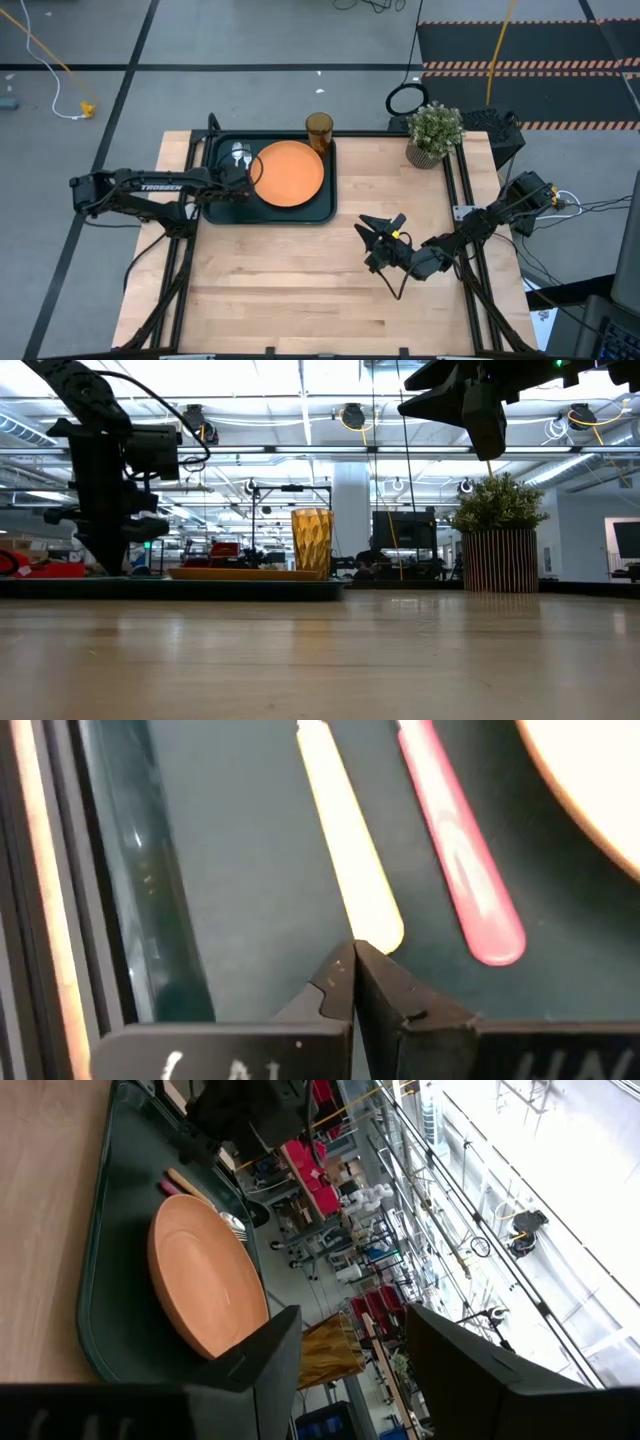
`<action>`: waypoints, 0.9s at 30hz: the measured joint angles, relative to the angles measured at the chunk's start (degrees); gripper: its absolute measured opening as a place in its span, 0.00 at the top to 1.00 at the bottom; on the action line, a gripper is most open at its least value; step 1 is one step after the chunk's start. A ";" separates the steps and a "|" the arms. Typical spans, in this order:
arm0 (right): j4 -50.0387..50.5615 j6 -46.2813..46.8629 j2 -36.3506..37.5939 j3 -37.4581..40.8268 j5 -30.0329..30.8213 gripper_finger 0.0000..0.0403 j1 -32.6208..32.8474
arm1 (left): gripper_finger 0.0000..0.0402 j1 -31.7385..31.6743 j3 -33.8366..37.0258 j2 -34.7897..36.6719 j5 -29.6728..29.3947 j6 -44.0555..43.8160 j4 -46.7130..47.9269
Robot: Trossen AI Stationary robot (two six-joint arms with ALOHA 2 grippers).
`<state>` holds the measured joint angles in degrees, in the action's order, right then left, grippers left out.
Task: Pick and place plate/cup/fork/spoon on tray
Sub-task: Put the yellow spoon on the black tray to the left of the pink fork, then return to Home Position
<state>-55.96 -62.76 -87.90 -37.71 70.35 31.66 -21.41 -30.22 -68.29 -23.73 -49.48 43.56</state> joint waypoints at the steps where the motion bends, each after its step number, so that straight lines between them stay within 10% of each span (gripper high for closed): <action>1: 0.00 0.02 0.00 0.00 0.02 0.56 -0.02 | 0.99 -0.04 0.00 0.00 -0.27 -0.25 0.06; 10: 0.02 0.09 0.00 0.00 0.02 0.56 -0.01 | 0.99 0.51 -0.02 0.00 -1.74 0.50 -1.88; 18: -1.69 5.50 0.00 0.00 -0.09 0.58 -1.07 | 0.99 5.56 -0.02 3.98 -1.87 16.10 -21.64; 27: -2.89 14.36 3.10 -0.04 -3.99 0.93 -2.42 | 0.99 13.79 -0.10 17.28 -2.10 32.49 -35.55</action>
<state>-58.85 -48.41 -84.80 -37.76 66.36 29.24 -7.62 -30.33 -51.01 -25.83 -16.99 8.01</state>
